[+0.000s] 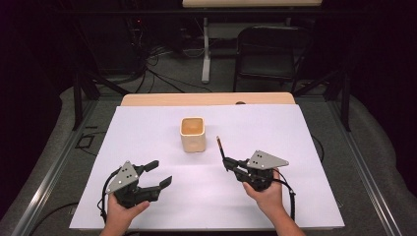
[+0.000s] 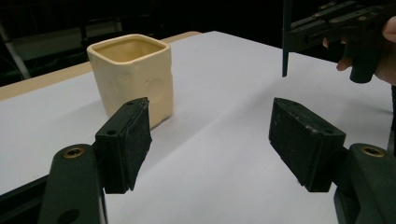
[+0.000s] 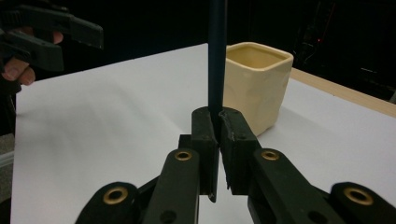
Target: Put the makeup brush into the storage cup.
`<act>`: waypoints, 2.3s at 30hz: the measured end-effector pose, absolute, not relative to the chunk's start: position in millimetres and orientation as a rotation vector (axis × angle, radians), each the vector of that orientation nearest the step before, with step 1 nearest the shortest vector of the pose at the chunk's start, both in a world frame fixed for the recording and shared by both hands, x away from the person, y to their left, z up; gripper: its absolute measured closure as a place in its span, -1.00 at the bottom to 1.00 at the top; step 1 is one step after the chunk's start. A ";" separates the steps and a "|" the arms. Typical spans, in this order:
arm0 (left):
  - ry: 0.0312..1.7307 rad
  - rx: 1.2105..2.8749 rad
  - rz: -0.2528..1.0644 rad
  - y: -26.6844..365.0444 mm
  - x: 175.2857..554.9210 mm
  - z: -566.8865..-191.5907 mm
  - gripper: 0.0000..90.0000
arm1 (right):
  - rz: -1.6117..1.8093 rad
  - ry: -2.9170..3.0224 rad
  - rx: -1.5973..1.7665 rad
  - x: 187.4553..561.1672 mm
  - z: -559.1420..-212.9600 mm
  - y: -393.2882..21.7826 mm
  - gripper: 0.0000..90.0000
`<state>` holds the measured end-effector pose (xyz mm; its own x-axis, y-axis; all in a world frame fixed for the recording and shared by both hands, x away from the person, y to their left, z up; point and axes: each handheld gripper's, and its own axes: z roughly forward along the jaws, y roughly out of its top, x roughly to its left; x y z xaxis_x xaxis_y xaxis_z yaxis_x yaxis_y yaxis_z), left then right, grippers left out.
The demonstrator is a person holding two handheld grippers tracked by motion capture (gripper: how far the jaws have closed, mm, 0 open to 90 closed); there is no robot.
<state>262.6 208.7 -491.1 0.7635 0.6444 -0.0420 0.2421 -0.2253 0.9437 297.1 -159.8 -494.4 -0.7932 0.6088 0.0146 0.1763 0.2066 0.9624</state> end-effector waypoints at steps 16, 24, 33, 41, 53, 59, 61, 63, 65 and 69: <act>0.740 1.771 0.385 203.4 268.3 -486.4 -0.32 | 1.645 2.114 0.741 297.1 -494.1 -159.8 0.88; 0.730 1.754 0.366 197.1 276.0 -477.8 -0.32 | 1.659 2.102 0.750 296.9 -493.3 -159.9 0.88; 0.713 1.684 0.384 185.1 285.3 -468.0 -0.32 | 1.673 2.087 0.755 296.5 -491.6 -161.9 0.88; 0.686 1.681 0.351 171.5 291.9 -459.8 -0.26 | 1.668 2.090 0.754 296.6 -492.0 -161.2 0.88; 0.655 1.694 0.297 149.3 302.5 -451.3 -0.24 | 1.673 2.084 0.760 296.5 -491.7 -161.4 0.88; 0.632 1.704 0.290 137.2 304.0 -447.7 -0.23 | 1.680 2.083 0.763 296.6 -491.8 -161.0 0.88; 0.622 1.699 0.289 133.4 304.3 -446.8 -0.23 | 1.680 2.083 0.761 296.6 -491.8 -160.7 0.88; 0.613 1.695 0.278 128.7 304.8 -446.1 -0.23 | 1.684 2.082 0.764 296.7 -491.8 -160.7 0.88; 0.605 1.699 0.277 124.4 305.5 -445.1 -0.23 | 1.684 2.081 0.765 296.6 -491.6 -160.8 0.88; 0.597 1.708 0.274 115.8 307.8 -444.9 -0.22 | 1.684 2.080 0.762 296.6 -491.5 -161.0 0.88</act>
<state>307.8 115.8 -444.9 0.8379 0.5276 -0.1400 0.2379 -0.1221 0.9636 296.6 -161.0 -491.5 -0.7909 0.6092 0.0582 0.1837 0.1456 0.9721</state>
